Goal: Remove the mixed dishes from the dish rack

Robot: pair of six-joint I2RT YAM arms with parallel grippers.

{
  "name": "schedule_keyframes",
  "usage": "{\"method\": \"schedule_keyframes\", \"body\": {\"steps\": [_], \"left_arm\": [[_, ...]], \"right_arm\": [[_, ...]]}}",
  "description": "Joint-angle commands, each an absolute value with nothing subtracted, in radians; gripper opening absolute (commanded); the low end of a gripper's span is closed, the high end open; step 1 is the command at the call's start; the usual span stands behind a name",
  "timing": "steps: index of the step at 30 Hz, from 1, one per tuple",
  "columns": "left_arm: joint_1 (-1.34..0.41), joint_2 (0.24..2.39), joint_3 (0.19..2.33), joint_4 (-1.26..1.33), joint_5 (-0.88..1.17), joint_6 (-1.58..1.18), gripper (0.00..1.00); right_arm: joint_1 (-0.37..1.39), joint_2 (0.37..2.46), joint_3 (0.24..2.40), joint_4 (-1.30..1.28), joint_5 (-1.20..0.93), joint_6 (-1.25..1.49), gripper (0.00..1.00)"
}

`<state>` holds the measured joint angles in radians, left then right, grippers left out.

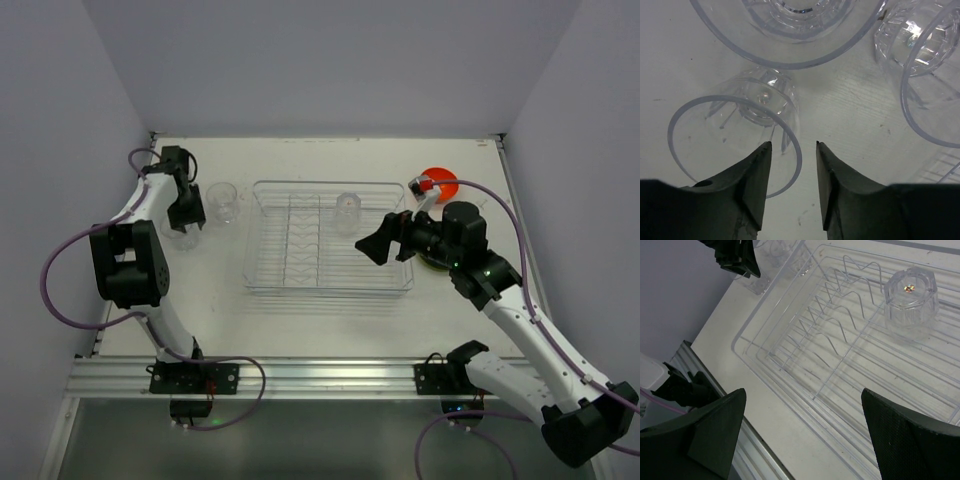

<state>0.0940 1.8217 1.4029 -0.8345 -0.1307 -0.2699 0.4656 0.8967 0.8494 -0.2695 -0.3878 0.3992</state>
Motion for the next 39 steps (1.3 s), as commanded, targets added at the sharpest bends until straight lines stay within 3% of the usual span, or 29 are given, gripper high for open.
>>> {"method": "schedule_keyframes", "body": {"steps": [1,7,8,9,14,20,24,32,39], "left_arm": [[0.103,1.769,1.394,-0.810,-0.118,-0.258,0.48],[0.104,1.645,1.396,-0.807,-0.126,-0.276,0.72],[0.103,1.616,1.393,-0.802,-0.129,-0.278,0.92],[0.103,1.556,1.385,-0.795,-0.144,-0.282,1.00],[0.091,1.333,1.319,-0.740,-0.126,-0.328,1.00],[-0.136,1.017,1.142,-0.608,-0.221,-0.403,1.00],[-0.146,0.809,0.973,-0.494,-0.183,-0.376,1.00],[-0.146,0.632,0.726,-0.416,-0.107,-0.330,1.00],[-0.146,0.649,0.716,-0.410,-0.083,-0.318,1.00]], "right_arm": [[0.468,0.900,0.853,-0.232,-0.402,0.391,0.99],[0.468,0.900,0.850,-0.230,-0.384,0.387,0.99],[0.468,0.899,0.848,-0.230,-0.370,0.387,0.99],[0.469,0.899,0.848,-0.229,-0.348,0.391,0.99],[0.468,0.926,0.859,-0.242,-0.241,0.420,0.99],[0.469,1.035,0.945,-0.281,-0.135,0.485,0.99],[0.477,1.159,1.040,-0.354,-0.008,0.529,0.99],[0.531,1.422,1.221,-0.449,0.198,0.569,0.99],[0.574,1.600,1.388,-0.526,0.284,0.549,0.99]]}}
